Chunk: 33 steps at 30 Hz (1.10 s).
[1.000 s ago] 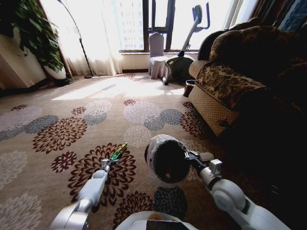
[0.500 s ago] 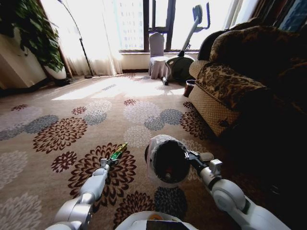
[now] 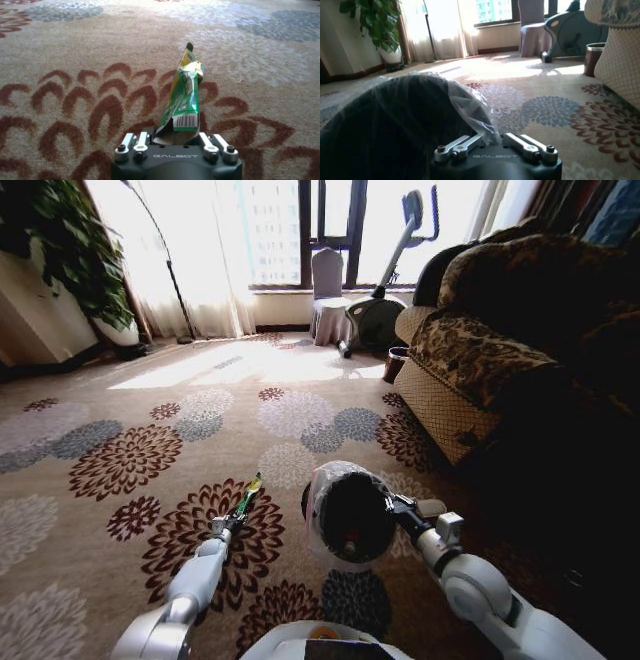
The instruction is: Pick up the trash from the ground and place it into the trash bin.
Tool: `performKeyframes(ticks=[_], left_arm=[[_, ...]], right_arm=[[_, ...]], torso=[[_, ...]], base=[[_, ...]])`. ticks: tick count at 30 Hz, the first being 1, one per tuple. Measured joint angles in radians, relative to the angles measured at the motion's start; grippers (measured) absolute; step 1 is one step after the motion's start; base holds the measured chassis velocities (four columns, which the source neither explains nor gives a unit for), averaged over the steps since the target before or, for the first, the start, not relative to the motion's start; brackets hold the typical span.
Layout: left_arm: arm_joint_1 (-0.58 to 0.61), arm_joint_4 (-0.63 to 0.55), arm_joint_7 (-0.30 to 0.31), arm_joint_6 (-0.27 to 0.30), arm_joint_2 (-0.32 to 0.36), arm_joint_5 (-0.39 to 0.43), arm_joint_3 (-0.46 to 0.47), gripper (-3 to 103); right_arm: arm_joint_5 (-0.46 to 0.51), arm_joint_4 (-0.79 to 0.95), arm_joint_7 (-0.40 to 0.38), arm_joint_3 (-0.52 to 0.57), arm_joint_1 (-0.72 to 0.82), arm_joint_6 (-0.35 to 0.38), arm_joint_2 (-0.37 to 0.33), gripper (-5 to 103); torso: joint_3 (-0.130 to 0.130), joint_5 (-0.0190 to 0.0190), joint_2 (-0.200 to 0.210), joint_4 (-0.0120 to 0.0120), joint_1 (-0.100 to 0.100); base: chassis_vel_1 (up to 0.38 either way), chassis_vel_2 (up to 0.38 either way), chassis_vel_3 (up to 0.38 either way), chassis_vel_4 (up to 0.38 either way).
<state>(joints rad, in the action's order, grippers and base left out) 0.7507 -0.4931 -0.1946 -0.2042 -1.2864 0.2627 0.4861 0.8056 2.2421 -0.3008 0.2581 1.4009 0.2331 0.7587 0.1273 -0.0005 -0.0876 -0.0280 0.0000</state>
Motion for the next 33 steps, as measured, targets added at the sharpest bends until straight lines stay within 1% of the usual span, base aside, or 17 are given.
performKeyframes(ticks=[1, 3, 4, 6, 8, 9, 12, 14, 15, 21, 23, 25, 28, 30, 31, 32, 33], left_arm=[[0.010, -0.014, 0.008, -0.004, 0.000, 0.000, -0.001, 41], [0.016, -0.025, 0.012, -0.007, 0.001, 0.001, -0.001, 41], [0.037, -0.060, 0.024, -0.011, 0.004, 0.004, -0.002, 33], [0.049, -0.079, 0.032, -0.011, 0.006, 0.005, -0.002, 33], [0.079, -0.127, 0.052, -0.015, 0.010, 0.010, -0.002, 26], [0.079, -0.127, 0.052, -0.015, 0.010, 0.010, -0.002, 26], [0.117, -0.198, 0.080, -0.018, 0.014, 0.009, 0.000, 13], [0.127, -0.215, 0.085, -0.019, 0.015, 0.007, 0.001, 13], [0.151, -0.259, 0.094, -0.033, 0.020, -0.005, 0.003, 5], [0.185, -0.310, 0.123, -0.089, 0.028, -0.043, 0.020, 0], [0.219, -0.370, 0.128, -0.126, 0.032, -0.045, 0.035, 0], [0.229, -0.390, 0.128, -0.135, 0.033, -0.043, 0.038, 0], [0.308, -0.564, 0.098, -0.182, 0.039, 0.002, 0.046, 0], [0.327, -0.609, 0.088, -0.185, 0.043, 0.017, 0.044, 0], [0.358, -0.680, 0.071, -0.186, 0.048, 0.042, 0.036, 0], [0.387, -0.743, 0.056, -0.187, 0.053, 0.065, 0.034, 0], [0.387, -0.743, 0.056, -0.187, 0.053, 0.065, 0.034, 0]], right_arm=[[0.000, 0.000, 0.000, 0.000, 0.000, 0.000, 0.000, 0], [0.000, 0.000, 0.000, 0.000, 0.000, 0.000, 0.000, 0], [0.000, 0.000, 0.000, 0.000, 0.000, 0.000, 0.000, 0], [0.000, 0.000, 0.000, 0.000, 0.000, 0.000, 0.000, 0], [0.000, 0.000, 0.000, 0.000, 0.000, 0.000, 0.000, 0], [0.000, 0.000, 0.000, 0.000, 0.000, 0.000, 0.000, 0], [0.000, 0.000, 0.000, 0.000, 0.000, 0.000, 0.000, 0], [0.000, 0.000, 0.000, 0.000, 0.000, 0.000, 0.000, 0], [0.000, 0.000, 0.000, 0.000, 0.000, 0.000, 0.000, 0], [0.000, 0.000, 0.000, 0.000, 0.000, 0.000, 0.000, 0], [0.000, 0.000, 0.000, 0.000, 0.000, 0.000, 0.000, 0], [0.000, 0.000, 0.000, 0.000, 0.000, 0.000, 0.000, 0], [0.000, 0.000, 0.000, 0.000, 0.000, 0.000, 0.000, 0], [0.000, 0.000, 0.000, 0.000, 0.000, 0.000, 0.000, 0], [0.000, 0.000, 0.000, 0.000, 0.000, 0.000, 0.000, 0], [0.000, 0.000, 0.000, 0.000, 0.000, 0.000, 0.000, 0], [0.000, 0.000, 0.000, 0.000, 0.000, 0.000, 0.000, 0]], torso=[[0.000, 0.0000, 0.000, 0.0001, 0.000], [0.000, 0.0000, 0.000, 0.0000, 0.000], [0.000, 0.0003, 0.000, -0.0001, 0.000], [0.000, 0.0004, 0.000, -0.0002, 0.000], [0.000, 0.0004, 0.000, -0.0003, 0.000], [0.000, 0.0004, 0.000, -0.0003, 0.000], [0.000, 0.0004, 0.000, -0.0004, 0.000], [0.000, 0.0004, 0.000, -0.0003, 0.000], [0.000, 0.0004, 0.000, -0.0003, 0.000], [0.000, 0.0004, 0.000, -0.0003, 0.000], [0.000, 0.0005, 0.000, -0.0003, 0.000], [0.000, 0.0005, 0.000, -0.0002, 0.000], [0.000, 0.0006, 0.000, -0.0004, 0.000], [0.000, 0.0006, 0.000, -0.0003, 0.000], [0.000, 0.0007, 0.000, -0.0006, 0.000], [0.000, 0.0004, 0.000, 0.0003, 0.000], [0.000, 0.0004, 0.000, 0.0003, 0.000]], base=[[0.000, 0.000, 0.000, 0.000], [0.000, 0.000, 0.000, 0.000], [0.000, 0.000, 0.000, 0.000], [0.000, 0.000, 0.000, 0.000], [0.000, 0.000, 0.000, 0.000], [0.000, 0.000, 0.000, 0.000], [0.000, 0.000, 0.000, 0.000], [0.000, 0.000, 0.000, 0.000], [0.000, 0.000, 0.000, 0.000], [0.000, 0.000, 0.000, 0.000], [0.000, 0.000, 0.000, 0.000], [0.000, 0.000, 0.000, 0.000], [0.000, 0.000, 0.000, 0.000], [0.000, 0.000, 0.000, 0.000], [0.000, 0.000, 0.000, 0.000], [0.000, 0.000, 0.000, 0.000], [0.000, 0.000, 0.000, 0.000]])
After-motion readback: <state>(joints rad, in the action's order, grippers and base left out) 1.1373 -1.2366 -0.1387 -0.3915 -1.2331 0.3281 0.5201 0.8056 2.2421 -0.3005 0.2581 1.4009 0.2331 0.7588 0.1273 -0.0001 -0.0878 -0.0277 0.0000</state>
